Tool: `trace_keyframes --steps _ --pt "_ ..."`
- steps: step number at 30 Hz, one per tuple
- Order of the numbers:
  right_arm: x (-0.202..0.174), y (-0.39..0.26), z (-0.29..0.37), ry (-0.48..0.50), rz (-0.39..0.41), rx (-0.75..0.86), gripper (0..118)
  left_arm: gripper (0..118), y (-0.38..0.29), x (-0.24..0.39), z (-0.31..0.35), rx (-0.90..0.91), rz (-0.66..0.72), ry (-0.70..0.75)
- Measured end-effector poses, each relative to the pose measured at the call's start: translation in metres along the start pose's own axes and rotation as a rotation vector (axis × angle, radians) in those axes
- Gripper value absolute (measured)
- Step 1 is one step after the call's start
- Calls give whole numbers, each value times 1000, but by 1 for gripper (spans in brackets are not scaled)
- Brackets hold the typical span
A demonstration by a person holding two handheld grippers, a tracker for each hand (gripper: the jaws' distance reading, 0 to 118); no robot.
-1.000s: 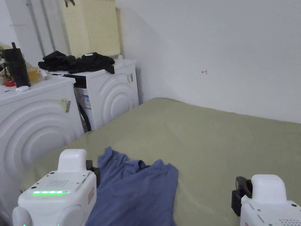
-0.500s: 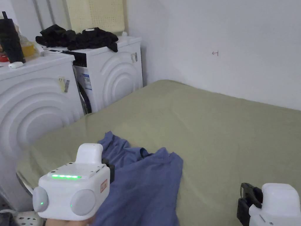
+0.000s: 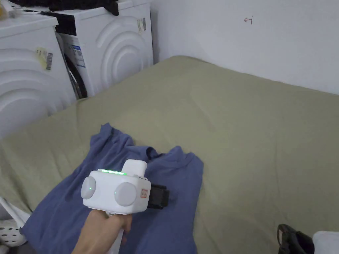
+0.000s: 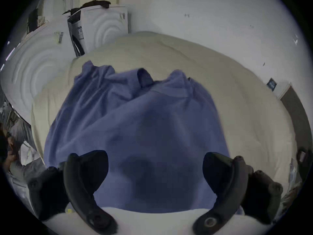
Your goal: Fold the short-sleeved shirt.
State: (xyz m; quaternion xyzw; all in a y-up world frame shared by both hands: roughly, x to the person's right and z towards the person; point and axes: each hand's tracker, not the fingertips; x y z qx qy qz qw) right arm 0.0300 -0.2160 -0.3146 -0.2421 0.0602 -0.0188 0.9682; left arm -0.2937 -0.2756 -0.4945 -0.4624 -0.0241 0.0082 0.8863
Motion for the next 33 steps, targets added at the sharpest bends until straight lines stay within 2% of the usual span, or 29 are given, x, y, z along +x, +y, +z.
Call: trace_keyframes --steps 4,5,6,7,8,10,13,15,17,19,21,24,33 --pt "10 -7 3 -21 5 -27 1 109 -3 16 -9 -122 -30 73" --pt "13 -7 5 -28 -1 -33 1 103 -5 17 -6 -109 -6 46" --pt "17 -8 9 -31 -8 -35 1 74 -3 9 -9 -93 2 49" --pt "20 -8 14 -37 -17 -33 1 35 -2 8 -3 -81 -6 33" --pt "24 -8 19 -43 -25 -30 1 1 -2 10 8 -22 3 3" --pt "32 -8 32 -54 -36 -25 1 1 2 6 16 -3 7 13" --pt "48 -8 58 -84 -35 -15 1 1 6 -1 36 39 12 -44" --pt "61 -9 76 -124 -22 9 1 1 5 23 71 103 -32 -54" --pt "77 -9 96 -155 -45 20 1 1 11 50 98 111 -81 -87" --pt "93 -11 115 -186 -77 31 1 1 40 60 83 91 -132 -143" --pt "108 -13 135 -223 -90 46 1 1 57 93 91 123 -195 -185" --pt "130 -17 169 -289 -100 74 1 1 51 179 123 186 -285 -263" --pt "201 -39 239 -489 -176 91 1 1 34 419 158 211 -544 -588"
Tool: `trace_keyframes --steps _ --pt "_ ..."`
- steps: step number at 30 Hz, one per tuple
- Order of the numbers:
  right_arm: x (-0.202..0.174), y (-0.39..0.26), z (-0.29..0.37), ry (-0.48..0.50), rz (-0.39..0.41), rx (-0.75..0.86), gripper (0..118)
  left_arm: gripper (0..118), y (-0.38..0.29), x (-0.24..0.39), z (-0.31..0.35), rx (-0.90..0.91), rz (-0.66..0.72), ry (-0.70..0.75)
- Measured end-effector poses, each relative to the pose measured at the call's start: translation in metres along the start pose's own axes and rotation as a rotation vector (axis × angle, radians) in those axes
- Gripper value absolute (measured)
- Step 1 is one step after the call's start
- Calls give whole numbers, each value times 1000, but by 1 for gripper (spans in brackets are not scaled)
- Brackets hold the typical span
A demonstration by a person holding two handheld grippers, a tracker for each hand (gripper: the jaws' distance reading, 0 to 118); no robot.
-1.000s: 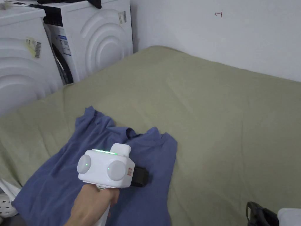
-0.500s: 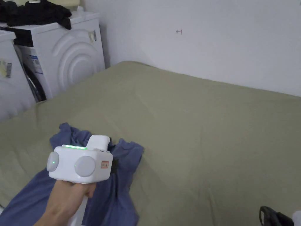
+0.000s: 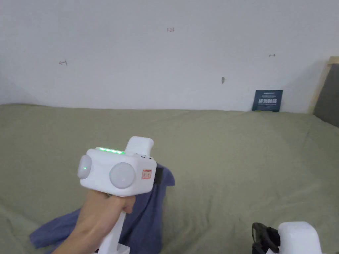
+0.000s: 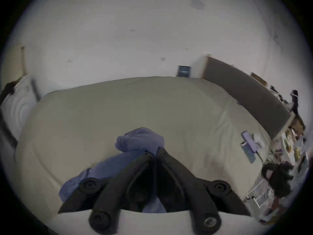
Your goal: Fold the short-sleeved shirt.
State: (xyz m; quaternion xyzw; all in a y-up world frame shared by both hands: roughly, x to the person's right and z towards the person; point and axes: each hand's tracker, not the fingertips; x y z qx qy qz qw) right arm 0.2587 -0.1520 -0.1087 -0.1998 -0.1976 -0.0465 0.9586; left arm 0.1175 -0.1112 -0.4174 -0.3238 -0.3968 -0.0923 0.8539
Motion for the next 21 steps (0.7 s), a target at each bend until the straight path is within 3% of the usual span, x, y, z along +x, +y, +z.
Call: trace_keyframes --steps 5,9,11,12,13,14,15,18,21 --pt "29 -11 0 -68 -46 -29 1 1 10 88 -57 -50 -29 -147" --pt "40 -22 -4 -86 -73 -58 1 1 -16 114 -124 -180 -26 -125" --pt "41 -27 -7 -93 -88 -74 1 6 -38 117 -152 -248 6 -121" --pt "42 -29 -9 -91 -92 -80 1 30 -47 117 -158 -243 12 -109" --pt "42 -30 -12 -92 -94 -89 1 74 -56 110 -167 -248 40 -77" --pt "42 -32 -14 -92 -93 -97 1 111 -65 106 -169 -250 57 -84" --pt "43 -34 -16 -89 -91 -101 1 115 -71 100 -160 -200 84 -100" --pt "40 -32 -20 -86 -75 -103 1 110 -69 76 -127 -157 90 -27" --pt "35 -23 -16 -66 -76 -74 1 110 -66 56 -54 -7 103 -16"
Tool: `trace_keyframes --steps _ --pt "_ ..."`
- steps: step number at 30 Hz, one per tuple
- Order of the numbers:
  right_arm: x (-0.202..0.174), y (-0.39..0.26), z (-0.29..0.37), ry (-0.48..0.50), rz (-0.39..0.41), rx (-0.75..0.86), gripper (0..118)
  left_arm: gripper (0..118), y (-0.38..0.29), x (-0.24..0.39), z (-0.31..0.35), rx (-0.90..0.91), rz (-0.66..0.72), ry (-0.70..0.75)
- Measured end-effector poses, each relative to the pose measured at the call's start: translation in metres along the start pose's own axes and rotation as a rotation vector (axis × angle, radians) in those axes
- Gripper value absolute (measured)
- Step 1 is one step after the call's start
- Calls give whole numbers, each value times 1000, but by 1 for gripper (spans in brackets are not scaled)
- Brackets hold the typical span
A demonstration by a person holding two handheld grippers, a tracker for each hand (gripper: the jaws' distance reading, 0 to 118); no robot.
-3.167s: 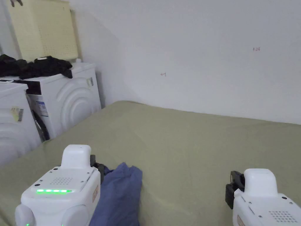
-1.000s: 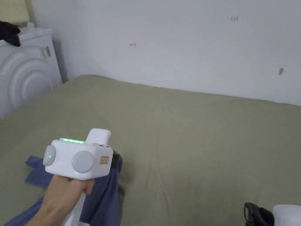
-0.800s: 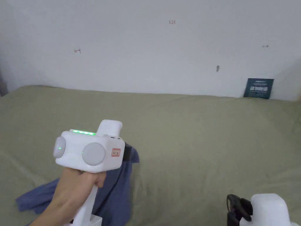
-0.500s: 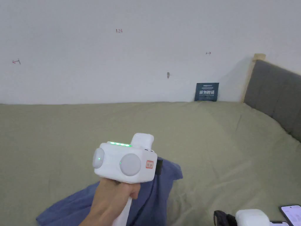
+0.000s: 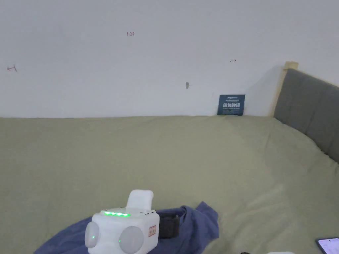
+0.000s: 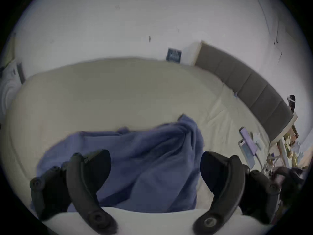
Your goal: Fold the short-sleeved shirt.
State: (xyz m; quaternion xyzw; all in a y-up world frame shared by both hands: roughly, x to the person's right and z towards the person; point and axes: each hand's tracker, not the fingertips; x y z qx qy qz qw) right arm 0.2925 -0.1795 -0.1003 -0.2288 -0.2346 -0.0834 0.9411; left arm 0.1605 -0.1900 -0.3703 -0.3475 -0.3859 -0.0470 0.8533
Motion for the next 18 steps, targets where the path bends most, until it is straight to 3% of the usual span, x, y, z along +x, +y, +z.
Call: trace_keyframes --steps 6,8,10,11,12,13,18 --pt "-19 22 32 42 19 111 1 112 -8 -42 171 285 81 136" --pt "-27 26 44 59 41 145 1 109 -16 -45 225 289 29 255" --pt "-35 27 55 50 76 175 1 93 -31 -50 264 358 13 361" --pt "-38 27 61 56 76 185 1 75 -39 -51 280 382 11 406" --pt "-41 27 66 61 73 198 1 27 -47 -64 286 385 35 439" --pt "-43 26 72 63 72 209 1 0 -55 -68 298 419 41 479" --pt "-58 23 87 52 115 250 1 0 -81 -94 316 417 79 484"
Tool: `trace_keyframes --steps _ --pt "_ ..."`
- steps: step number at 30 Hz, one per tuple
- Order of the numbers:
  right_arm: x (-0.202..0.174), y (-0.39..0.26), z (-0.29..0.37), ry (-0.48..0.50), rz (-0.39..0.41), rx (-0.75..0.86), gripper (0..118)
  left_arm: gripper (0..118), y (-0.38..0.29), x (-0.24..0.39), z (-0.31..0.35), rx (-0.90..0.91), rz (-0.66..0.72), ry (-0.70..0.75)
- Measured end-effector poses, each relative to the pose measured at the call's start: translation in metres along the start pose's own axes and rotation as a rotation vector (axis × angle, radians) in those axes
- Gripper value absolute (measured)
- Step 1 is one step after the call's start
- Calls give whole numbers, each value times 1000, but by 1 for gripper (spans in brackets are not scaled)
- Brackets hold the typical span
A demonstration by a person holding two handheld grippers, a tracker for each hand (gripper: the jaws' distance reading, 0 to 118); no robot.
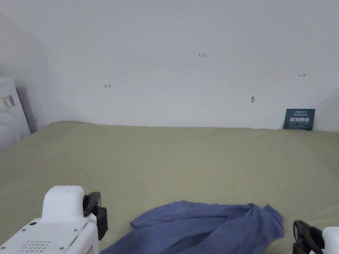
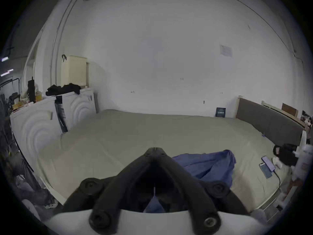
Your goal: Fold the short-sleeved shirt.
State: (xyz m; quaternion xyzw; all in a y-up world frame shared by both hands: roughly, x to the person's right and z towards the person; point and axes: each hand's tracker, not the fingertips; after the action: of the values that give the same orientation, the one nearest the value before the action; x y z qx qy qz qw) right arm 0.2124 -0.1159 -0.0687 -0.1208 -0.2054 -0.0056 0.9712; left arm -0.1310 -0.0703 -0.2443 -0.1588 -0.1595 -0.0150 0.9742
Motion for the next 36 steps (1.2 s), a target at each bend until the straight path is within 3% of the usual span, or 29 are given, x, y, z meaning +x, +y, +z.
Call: trace_keyframes --steps 2,9,13,19,20,21,22,23,24,29,33,34,35,36 --pt "-2 1 2 9 -9 2 1 0 -8 1 11 42 -61 22" --pt "-9 2 -2 24 -15 -10 1 0 -22 -18 3 -7 -69 52" --pt "-14 -3 -13 35 -17 -34 1 0 -35 -40 -32 -158 -16 22" --pt "-22 -21 -39 52 -11 -131 1 0 -84 -74 -135 -480 8 -27" --pt "-24 -25 -44 55 -9 -150 1 7 -92 -77 -151 -520 34 -19" --pt "-25 -28 -49 56 -10 -161 1 39 -99 -79 -164 -536 46 -26" --pt "-26 -31 -54 61 -11 -175 1 80 -104 -76 -176 -572 27 -14" --pt "-27 -33 -58 65 -10 -189 1 112 -111 -76 -191 -617 16 3" --pt "-28 -35 -62 67 -9 -196 1 118 -119 -76 -204 -650 11 12" --pt "-29 -44 -77 75 4 -239 1 117 -152 -67 -257 -737 -36 60" --pt "-18 -51 -91 81 -11 -288 1 114 -135 -45 -220 -747 -19 76" --pt "-13 -52 -94 80 -8 -293 1 105 -139 -52 -224 -738 -20 75" --pt "-8 -53 -99 67 0 -300 1 87 -135 -52 -218 -692 -25 55" --pt "-2 -55 -102 54 3 -304 1 56 -131 -50 -211 -661 -44 53"
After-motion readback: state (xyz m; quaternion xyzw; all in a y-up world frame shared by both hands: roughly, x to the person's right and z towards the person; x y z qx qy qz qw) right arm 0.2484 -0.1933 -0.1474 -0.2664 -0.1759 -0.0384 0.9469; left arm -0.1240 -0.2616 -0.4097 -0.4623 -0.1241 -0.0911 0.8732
